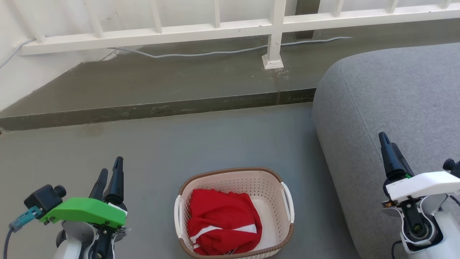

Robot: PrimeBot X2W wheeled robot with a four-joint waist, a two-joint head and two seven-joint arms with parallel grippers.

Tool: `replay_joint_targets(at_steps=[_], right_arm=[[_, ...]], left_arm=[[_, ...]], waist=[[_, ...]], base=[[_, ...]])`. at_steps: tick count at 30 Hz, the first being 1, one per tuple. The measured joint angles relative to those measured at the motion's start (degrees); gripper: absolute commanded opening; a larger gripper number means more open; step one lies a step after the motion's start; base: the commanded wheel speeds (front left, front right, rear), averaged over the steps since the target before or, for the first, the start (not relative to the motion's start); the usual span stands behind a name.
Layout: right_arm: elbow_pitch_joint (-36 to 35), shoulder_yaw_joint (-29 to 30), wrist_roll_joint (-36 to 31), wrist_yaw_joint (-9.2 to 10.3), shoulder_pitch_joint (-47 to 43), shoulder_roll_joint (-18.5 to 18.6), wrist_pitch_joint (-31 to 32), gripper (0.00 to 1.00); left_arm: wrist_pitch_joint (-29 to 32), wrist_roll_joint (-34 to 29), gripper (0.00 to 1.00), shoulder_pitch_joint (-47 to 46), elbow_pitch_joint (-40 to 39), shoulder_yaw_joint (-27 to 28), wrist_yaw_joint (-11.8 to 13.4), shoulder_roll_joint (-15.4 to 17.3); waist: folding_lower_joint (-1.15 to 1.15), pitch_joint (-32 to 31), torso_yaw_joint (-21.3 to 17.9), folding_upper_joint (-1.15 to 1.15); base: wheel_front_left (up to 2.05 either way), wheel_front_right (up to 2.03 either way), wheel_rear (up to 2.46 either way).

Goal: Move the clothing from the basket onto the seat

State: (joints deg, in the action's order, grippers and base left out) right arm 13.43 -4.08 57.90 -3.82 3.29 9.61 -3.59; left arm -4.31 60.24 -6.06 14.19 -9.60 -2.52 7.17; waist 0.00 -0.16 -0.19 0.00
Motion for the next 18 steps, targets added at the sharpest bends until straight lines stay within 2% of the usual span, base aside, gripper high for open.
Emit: replay_joint_targets(at_steps=[18], right_arm=[[-0.09,-5.24,-14.73,2.96,1.10,2.35,-3.38,1.00]], left_arm=[[-3.09,-13.27,1.00,-1.37,-1.47,-4.26,2.90,0.53]], waist=[[0.00,-0.02,0.00,0.00]], base=[[0.00,0.00,0.00]])
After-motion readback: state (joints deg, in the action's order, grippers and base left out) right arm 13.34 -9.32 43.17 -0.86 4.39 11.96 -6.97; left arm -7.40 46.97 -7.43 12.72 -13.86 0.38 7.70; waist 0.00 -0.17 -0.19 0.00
